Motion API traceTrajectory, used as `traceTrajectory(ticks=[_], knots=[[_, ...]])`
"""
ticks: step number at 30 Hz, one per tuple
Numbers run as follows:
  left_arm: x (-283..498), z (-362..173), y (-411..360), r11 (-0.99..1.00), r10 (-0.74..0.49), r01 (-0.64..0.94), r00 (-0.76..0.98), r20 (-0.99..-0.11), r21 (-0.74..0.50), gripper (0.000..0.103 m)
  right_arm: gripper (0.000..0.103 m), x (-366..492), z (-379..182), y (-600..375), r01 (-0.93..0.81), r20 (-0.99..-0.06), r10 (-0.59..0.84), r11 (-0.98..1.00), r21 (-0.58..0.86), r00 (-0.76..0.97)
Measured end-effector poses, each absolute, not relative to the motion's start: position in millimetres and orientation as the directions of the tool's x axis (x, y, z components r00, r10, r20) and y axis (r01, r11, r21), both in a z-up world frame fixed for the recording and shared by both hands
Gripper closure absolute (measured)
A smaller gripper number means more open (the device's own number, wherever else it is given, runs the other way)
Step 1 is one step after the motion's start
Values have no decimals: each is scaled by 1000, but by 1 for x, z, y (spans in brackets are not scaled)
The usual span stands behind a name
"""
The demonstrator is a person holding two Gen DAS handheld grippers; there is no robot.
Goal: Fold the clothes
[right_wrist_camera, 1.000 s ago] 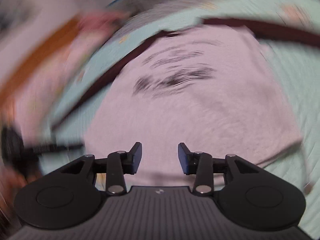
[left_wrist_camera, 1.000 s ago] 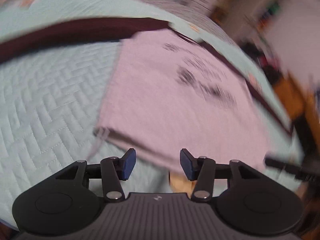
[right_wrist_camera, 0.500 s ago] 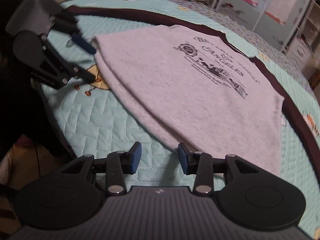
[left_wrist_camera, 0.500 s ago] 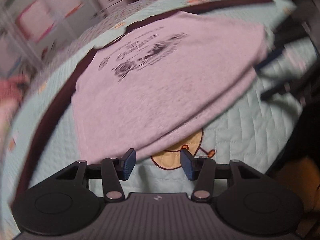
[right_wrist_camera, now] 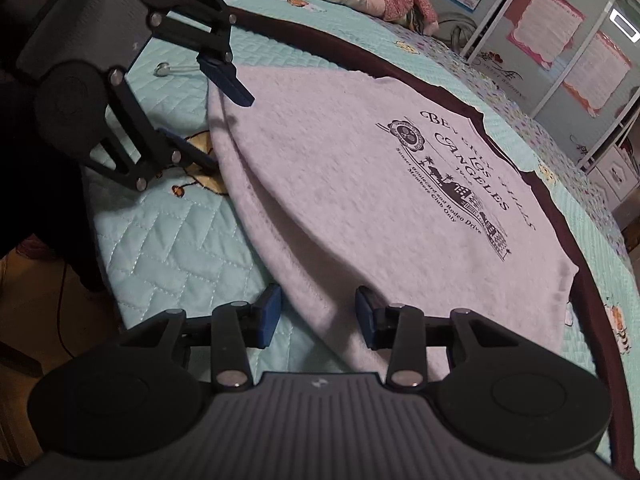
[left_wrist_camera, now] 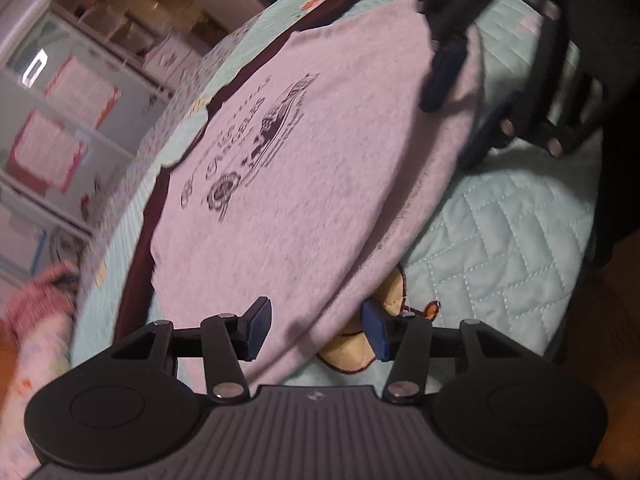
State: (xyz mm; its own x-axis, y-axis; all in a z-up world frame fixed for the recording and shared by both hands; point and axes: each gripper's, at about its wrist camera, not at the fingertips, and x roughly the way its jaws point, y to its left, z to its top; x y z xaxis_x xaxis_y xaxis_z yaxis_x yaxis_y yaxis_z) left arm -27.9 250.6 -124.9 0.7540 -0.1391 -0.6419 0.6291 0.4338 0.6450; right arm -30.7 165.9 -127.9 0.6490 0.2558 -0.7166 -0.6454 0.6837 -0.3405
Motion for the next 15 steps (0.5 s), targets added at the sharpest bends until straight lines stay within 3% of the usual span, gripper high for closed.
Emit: traceTrajectory(ticks=[3,8,15], knots=[[-37,-132,248,367,-149,608,786,-600,704,51,67,-31,-128,165,-640,-704,266,690,-338,659],[-57,-145,242,241,-172,601,800,-575,762,86,69,-37,-130,169,-636,-686,249,664,-393,684],[-63,-141,249,162,-199,617,785,-587,770,88,68,-45,-128,159,-690,-723,270,619,-376,636]])
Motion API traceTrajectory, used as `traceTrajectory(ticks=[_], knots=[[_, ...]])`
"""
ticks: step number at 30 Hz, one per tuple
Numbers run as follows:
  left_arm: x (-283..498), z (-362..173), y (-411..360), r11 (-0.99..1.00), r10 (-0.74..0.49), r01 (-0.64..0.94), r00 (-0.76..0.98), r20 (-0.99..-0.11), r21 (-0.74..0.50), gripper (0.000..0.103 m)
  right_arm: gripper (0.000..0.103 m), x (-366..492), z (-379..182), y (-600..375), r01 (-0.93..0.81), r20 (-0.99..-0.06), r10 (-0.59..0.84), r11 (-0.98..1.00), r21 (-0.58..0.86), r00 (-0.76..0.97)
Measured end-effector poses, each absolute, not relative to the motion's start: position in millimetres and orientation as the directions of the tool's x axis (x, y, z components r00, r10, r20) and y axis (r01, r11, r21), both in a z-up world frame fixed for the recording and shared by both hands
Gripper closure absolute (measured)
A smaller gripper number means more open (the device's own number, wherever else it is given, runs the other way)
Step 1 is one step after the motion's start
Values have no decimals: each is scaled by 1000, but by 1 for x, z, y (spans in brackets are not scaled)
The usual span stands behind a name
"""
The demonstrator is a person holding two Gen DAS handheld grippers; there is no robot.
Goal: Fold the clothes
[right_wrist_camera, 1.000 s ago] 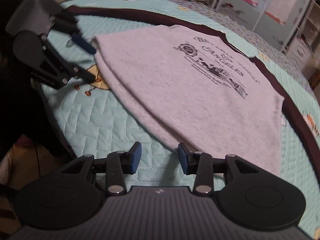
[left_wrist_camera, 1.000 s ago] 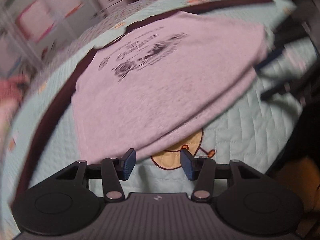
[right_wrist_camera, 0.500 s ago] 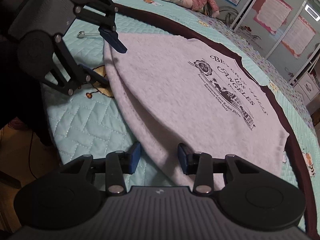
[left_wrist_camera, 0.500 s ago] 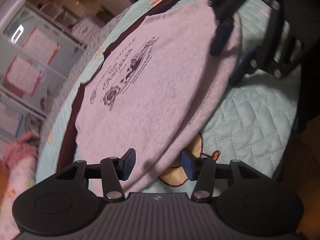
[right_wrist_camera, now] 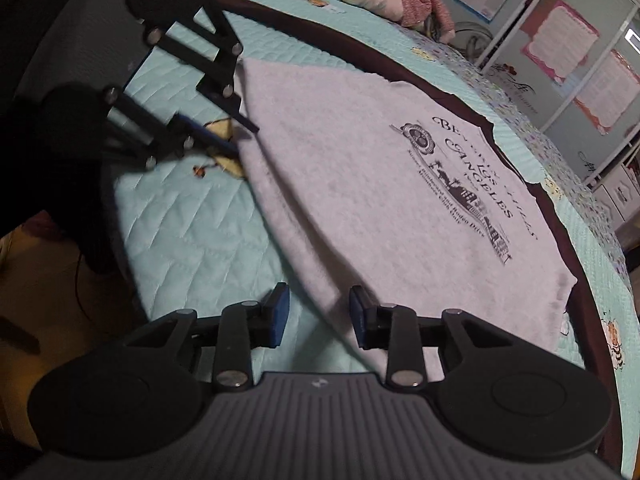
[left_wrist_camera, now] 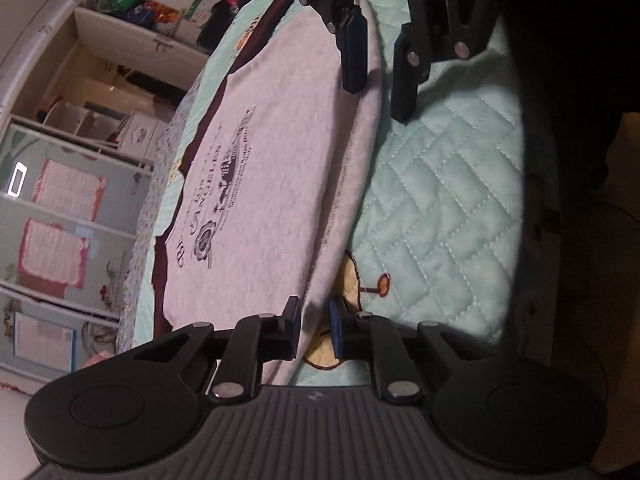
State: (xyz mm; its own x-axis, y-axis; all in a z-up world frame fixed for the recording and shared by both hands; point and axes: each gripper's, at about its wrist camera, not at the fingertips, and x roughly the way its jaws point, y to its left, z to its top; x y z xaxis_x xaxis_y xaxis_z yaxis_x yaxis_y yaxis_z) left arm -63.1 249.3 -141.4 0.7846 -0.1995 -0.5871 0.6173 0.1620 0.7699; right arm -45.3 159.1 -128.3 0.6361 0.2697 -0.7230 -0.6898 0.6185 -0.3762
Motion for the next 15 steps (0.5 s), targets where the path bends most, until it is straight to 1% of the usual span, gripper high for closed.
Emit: traceTrajectory(ticks=[2,4,9,12,13,15], knots=[[-62,-142,250,145,-204,621,781,-591,770,89,66,-42,-130,157,-692,-724,279,623,-364,631],[-61,-143,249,130,-205,619,781,-590,774,89,61,-38,-132,158,-687,-716,282,628,-365,639],[-61,-148,246,100,-196,598,795,-574,795,88,61,-33,-133,164,-678,-702,277,625,-386,656],[-60,-149,246,85,-197,593,798,-570,801,90,63,-34,-134,167,-675,-696,273,619,-402,664],[-60,-149,246,83,-197,594,797,-571,800,92,70,-34,-134,167,-677,-698,275,621,-396,661],[-56,-144,246,101,-197,611,786,-586,785,95,79,-34,-133,169,-681,-702,279,621,-388,655]])
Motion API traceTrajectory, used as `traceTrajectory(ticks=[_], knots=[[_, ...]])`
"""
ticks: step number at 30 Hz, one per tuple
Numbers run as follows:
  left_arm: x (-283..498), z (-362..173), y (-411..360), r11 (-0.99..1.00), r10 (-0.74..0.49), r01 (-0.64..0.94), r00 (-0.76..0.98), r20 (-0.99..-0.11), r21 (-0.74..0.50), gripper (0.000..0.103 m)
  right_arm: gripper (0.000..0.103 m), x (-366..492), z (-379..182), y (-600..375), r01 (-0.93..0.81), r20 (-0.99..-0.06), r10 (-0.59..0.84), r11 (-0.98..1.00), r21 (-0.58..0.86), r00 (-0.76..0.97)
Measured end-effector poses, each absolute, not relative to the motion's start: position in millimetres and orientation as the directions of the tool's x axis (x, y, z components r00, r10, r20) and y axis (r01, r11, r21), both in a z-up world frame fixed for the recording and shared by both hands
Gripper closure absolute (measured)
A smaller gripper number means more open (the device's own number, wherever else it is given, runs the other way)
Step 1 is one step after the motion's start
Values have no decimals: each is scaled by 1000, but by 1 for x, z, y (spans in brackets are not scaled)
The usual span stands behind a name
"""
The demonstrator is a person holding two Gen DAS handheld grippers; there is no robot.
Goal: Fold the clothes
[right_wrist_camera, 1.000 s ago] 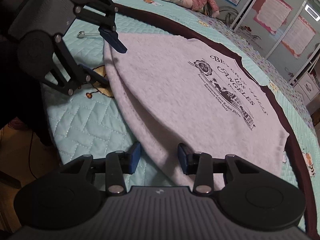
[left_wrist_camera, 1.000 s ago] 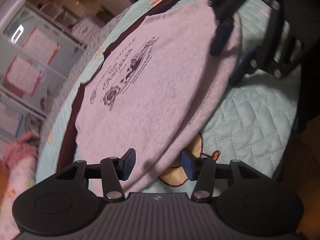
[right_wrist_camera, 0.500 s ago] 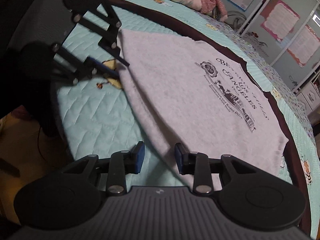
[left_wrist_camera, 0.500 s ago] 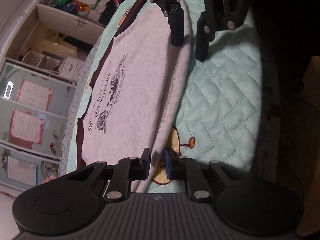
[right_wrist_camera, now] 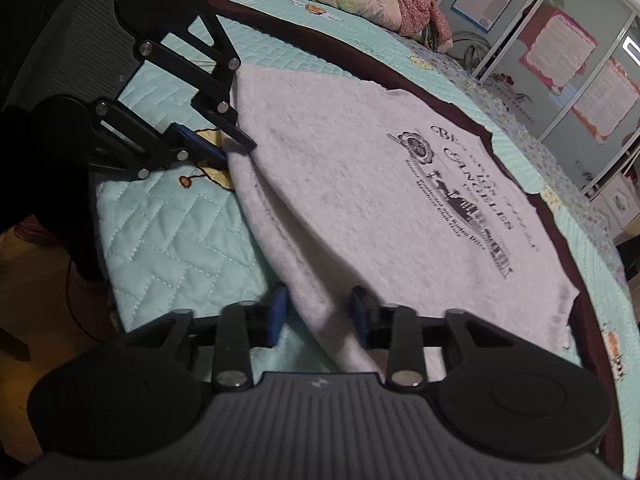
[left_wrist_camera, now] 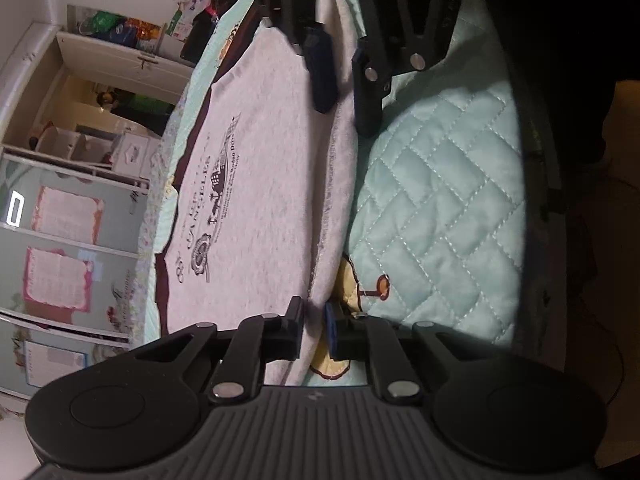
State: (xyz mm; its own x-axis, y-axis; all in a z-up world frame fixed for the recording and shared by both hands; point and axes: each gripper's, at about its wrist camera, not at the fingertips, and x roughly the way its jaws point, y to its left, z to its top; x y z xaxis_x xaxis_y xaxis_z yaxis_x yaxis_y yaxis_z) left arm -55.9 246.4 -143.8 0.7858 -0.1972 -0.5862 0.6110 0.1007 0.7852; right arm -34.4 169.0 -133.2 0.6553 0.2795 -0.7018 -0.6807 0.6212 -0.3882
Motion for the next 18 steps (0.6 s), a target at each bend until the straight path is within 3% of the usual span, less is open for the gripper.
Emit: traceTrajectory(ticks=[4,13,18], knots=[[-49,-137,247,131,-193,605,793,-578,786,99,90,-36,-125,171,-666,-685,281,634,-393,672],[-51,-126,248,197,-225,629,776,-590,752,100,95,-31,-112,162,-673,-697,315,666,-322,645],[-60,-127,253,118,-249,673,732,-634,730,101,100,-35,-114,161,-699,-735,330,663,-267,593]])
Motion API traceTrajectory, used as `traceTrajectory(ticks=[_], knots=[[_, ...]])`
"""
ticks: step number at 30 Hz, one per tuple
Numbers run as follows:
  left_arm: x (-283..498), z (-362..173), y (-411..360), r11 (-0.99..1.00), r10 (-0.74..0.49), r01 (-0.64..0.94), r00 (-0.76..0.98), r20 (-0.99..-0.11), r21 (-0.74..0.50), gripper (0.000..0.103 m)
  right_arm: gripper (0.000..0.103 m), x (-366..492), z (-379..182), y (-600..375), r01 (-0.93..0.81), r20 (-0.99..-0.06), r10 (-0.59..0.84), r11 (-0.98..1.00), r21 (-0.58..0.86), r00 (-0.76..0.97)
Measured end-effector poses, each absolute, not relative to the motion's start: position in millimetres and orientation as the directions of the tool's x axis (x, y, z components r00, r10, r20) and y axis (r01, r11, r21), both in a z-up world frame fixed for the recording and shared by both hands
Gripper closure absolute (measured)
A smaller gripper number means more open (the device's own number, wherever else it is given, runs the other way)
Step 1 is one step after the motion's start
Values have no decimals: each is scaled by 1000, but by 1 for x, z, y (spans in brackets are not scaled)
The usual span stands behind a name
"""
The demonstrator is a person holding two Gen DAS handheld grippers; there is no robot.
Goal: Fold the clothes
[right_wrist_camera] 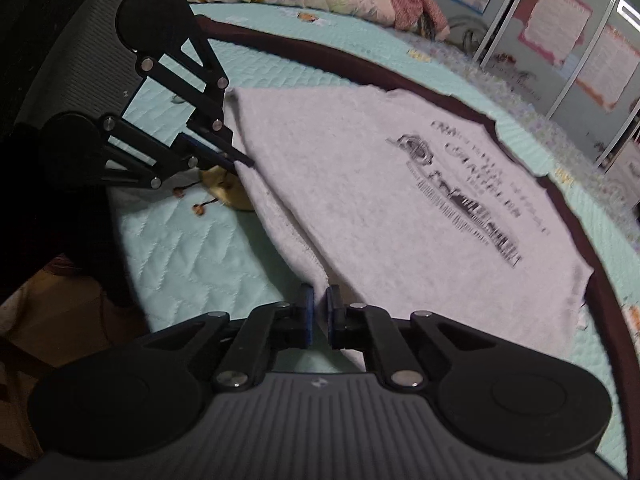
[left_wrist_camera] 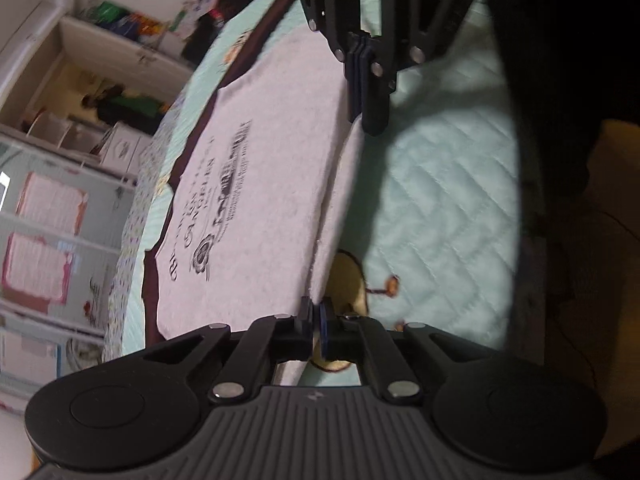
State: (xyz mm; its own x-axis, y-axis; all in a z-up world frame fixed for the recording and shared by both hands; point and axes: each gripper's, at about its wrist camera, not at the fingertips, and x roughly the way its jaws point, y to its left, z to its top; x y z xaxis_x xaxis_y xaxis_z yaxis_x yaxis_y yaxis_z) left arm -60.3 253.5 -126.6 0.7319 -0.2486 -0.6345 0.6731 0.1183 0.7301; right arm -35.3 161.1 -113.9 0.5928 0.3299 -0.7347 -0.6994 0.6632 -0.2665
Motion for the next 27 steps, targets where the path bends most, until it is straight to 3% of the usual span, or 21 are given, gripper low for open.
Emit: traceTrajectory(ticks=[8,19,27], knots=[[-60,-129,257,56,-238,712,691,-683,700,102,100,-33,-115,163,-700,-750,333,674,-235,572],[-61,-130,260,41,-230,709,692,-684,704,101,102,-48,-124,166,-730,-769,350,649,-213,535],[-65,-131,283,108,-187,650,756,-627,752,89,96,-58,-115,144,-656,-717,267,675,-339,644]])
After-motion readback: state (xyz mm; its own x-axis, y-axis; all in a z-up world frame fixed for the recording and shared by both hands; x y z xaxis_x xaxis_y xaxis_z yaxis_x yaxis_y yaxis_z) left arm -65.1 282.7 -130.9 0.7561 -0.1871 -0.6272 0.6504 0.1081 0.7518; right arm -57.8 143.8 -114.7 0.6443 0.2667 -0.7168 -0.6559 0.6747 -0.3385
